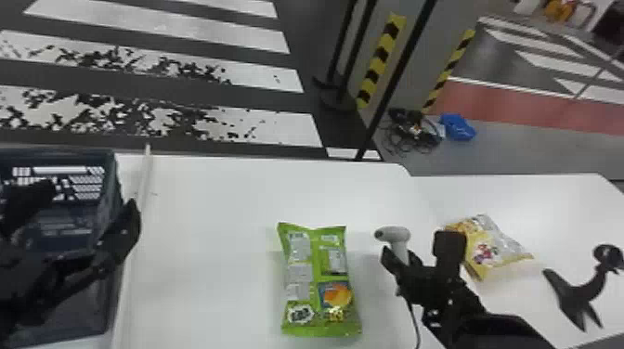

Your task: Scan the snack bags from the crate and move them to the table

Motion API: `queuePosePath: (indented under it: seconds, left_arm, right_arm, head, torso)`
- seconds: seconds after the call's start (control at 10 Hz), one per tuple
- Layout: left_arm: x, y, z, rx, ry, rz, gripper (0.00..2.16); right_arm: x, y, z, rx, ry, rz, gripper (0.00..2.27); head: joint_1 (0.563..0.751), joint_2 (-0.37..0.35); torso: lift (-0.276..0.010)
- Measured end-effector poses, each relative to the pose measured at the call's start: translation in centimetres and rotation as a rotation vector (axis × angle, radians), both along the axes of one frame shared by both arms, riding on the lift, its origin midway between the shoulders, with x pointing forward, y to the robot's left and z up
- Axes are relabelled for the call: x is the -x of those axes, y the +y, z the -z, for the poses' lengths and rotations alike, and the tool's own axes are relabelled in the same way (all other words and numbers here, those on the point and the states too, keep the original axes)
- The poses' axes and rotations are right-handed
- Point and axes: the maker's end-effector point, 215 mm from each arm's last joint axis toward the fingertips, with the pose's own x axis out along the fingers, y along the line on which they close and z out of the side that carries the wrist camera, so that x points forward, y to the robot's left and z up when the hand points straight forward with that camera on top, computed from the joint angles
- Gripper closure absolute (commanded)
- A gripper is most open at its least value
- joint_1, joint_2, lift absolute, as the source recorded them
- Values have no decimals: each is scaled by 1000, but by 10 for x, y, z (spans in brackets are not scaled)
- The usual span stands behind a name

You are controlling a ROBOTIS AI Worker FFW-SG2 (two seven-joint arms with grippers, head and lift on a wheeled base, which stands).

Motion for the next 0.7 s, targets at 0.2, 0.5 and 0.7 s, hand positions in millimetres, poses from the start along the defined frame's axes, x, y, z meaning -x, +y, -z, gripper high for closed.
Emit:
queuePosePath:
  seconds: [0.2,0.5,0.7]
  left_arm:
    - [0,0,0,1,1,0,26]
    - [0,-1,0,1,0,1,26]
    - [0,-1,0,0,-1,2,26]
  right_arm:
    - [5,-7,10,-22,6,-1,2246]
    - [10,-7,30,-64,16,-23,2246]
    - [9,-8,36,-71,9,-26,2148]
  head:
    - [695,-350]
    - [695,-350]
    - [695,-350]
  torso:
    - [-95]
    - [-95]
    - [-95]
